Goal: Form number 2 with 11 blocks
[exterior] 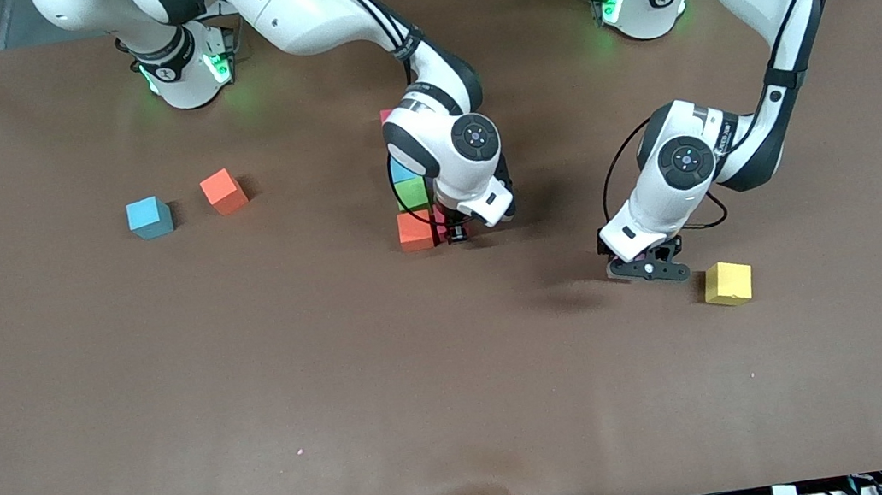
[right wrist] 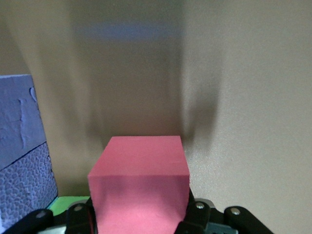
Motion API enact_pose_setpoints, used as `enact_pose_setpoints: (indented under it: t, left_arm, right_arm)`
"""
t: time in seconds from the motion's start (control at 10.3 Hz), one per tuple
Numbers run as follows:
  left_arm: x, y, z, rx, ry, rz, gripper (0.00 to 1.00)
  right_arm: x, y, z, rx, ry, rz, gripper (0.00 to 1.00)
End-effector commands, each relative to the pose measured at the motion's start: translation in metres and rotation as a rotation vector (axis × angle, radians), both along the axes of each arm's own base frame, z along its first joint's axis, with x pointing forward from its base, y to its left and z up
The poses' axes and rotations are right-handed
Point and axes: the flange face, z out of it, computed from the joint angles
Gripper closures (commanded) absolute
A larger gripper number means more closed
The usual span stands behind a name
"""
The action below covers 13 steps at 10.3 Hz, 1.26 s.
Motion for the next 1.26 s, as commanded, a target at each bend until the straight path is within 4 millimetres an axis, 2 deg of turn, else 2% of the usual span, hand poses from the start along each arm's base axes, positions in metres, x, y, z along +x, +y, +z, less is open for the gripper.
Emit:
enact_pose_setpoints:
  t: [0.0,0.29,1.17]
  left_arm:
    - [-0.003,0.0,0.021,0.023,-0.012,0.008,0.35]
    - [-0.008,-0.005,0.033,0.045,0.013,0.008,0.35]
    - [-0.011,-0.003,0.033,0.057,0.031,0.006,0.35]
  right_arm:
    - [-0.002,-0.006,0.005,0.002,0.007,-0.019,0.8]
    - [-0.001,-0.007,0.006,0.001,0.009,-0.019,0.8]
    - [0.001,-0.01,0.006,-0.004,0.009,-0.016,0.78]
